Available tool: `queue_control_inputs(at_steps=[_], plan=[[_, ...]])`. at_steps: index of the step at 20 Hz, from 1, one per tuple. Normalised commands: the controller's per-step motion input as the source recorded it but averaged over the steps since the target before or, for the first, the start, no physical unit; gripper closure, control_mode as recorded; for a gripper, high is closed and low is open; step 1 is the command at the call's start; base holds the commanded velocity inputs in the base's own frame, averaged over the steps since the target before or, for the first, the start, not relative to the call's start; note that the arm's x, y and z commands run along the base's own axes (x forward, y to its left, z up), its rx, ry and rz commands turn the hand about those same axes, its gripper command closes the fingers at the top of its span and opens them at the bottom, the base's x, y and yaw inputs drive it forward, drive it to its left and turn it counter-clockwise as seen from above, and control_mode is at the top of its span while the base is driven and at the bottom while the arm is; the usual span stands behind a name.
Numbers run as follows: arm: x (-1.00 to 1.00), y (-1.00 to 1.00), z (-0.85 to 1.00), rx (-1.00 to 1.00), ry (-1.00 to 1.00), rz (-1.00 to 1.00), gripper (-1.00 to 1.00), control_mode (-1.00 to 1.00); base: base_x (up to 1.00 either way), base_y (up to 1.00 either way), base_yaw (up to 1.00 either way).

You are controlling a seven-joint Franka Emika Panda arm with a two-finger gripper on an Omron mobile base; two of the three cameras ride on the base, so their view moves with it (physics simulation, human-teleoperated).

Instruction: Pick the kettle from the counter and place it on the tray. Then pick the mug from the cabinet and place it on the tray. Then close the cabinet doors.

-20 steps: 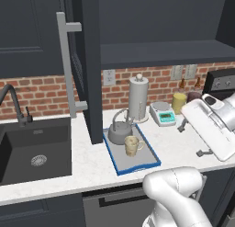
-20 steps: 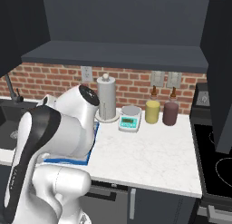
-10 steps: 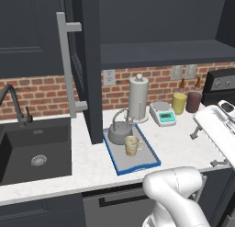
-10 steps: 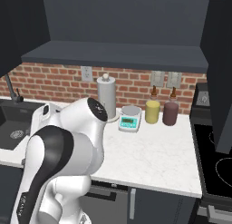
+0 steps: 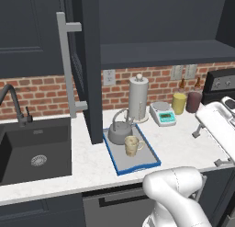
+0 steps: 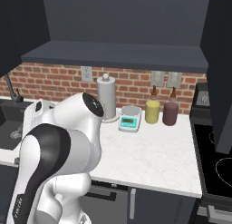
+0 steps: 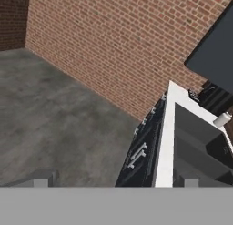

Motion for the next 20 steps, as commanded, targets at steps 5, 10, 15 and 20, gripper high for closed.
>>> queue_control_inputs(at_steps=[5, 10, 15, 20], plan=[[-0.02, 0.40, 0.09, -0.06, -0.19, 0.05, -1.00, -1.00, 0.00, 0.00, 0.00], [-0.12, 0.37, 0.20, 0.00, -0.26, 0.09, -1.00, -1.00, 0.00, 0.00, 0.00], [-0.09, 0.47, 0.35, 0.00, -0.28, 0.02, -1.00, -1.00, 0.00, 0.00, 0.00], [-0.07, 0.55, 0.23, 0.00, -0.32, 0.00, -1.00, -1.00, 0.00, 0.00, 0.00]])
